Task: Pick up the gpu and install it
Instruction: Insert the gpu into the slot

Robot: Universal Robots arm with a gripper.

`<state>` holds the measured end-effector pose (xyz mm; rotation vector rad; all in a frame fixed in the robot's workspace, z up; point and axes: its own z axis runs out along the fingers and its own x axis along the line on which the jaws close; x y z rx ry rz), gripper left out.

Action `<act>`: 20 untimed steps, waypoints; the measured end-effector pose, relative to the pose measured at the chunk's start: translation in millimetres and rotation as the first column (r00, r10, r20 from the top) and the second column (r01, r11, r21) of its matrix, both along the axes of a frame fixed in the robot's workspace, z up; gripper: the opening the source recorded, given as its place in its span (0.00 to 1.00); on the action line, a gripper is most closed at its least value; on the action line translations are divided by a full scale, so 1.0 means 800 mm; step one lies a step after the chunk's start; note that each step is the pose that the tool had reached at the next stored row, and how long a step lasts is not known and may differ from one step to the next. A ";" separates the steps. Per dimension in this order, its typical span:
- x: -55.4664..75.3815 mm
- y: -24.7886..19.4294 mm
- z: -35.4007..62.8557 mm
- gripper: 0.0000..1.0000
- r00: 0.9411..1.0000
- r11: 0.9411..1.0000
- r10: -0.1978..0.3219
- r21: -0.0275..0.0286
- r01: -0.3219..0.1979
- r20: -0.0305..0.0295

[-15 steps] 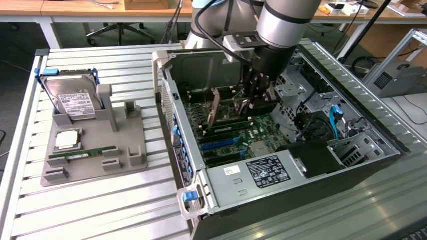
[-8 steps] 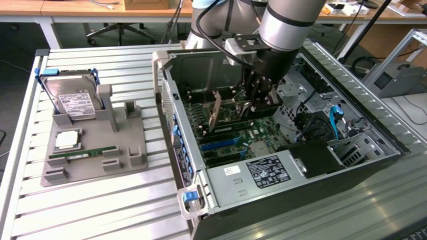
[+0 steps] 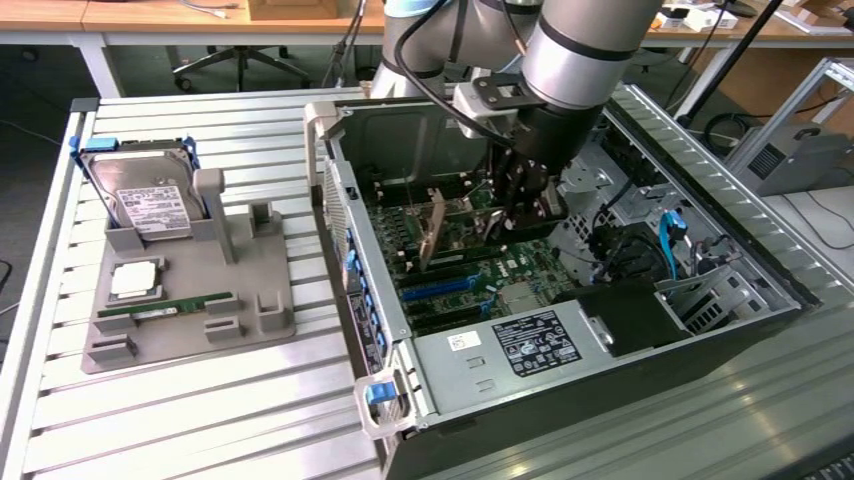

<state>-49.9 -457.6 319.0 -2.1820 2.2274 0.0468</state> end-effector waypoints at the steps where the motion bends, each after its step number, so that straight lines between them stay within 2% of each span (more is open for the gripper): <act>1: 0.000 -0.0011 0.000 0.30 1.000 1.000 0.000 0.000 0.000 0.000; 9: 0.000 -0.0092 -0.001 0.30 1.000 1.000 0.000 0.000 0.000 0.000; 20: -0.004 -0.0101 -0.002 0.30 1.000 1.000 0.000 0.000 0.000 0.000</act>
